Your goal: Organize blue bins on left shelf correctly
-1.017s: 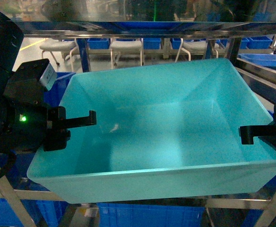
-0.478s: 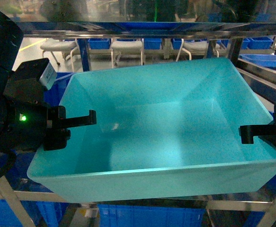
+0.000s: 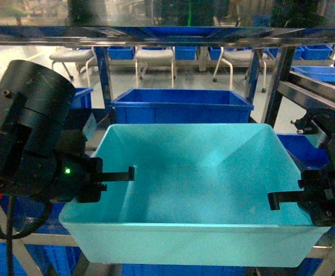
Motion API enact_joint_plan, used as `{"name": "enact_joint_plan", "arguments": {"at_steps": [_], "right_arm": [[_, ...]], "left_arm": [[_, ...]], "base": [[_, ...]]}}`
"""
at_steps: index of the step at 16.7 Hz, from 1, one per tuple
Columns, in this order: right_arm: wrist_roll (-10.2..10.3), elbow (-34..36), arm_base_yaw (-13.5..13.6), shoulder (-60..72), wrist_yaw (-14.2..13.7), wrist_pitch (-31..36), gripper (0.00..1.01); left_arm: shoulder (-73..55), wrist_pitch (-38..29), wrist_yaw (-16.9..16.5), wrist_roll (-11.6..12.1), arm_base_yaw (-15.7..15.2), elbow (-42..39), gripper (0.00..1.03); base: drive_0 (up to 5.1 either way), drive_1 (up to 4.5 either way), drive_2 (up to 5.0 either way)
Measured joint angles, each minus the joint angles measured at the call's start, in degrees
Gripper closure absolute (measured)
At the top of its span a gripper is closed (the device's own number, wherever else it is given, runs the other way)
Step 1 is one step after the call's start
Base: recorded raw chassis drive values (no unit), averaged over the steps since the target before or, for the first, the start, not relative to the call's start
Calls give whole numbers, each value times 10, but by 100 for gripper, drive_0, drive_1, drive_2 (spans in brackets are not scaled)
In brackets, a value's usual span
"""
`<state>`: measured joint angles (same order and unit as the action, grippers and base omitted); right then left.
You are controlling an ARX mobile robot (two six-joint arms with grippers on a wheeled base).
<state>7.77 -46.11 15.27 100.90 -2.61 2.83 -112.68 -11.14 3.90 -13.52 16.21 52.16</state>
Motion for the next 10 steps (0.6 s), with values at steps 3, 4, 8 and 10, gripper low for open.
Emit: {"name": "enact_joint_plan", "arguments": {"at_steps": [3, 4, 8, 10], "right_arm": [[-1, -9, -1, 11, -1, -6, 99], [-1, -14, -3, 14, -1, -10, 99], [-1, -35, -8, 33, -2, -20, 99], [2, -78, -22, 66, 20, -39, 99]], "left_arm": [[-16, 4, -1, 5, 0, 13, 101], [-25, 10, -1, 6, 0, 21, 101], [-43, 23, -5, 10, -1, 43, 101], [-73, 39, -9, 29, -4, 95, 101]], "base": [[0, 0, 0], [0, 0, 0], [0, 0, 0], [0, 0, 0]]}}
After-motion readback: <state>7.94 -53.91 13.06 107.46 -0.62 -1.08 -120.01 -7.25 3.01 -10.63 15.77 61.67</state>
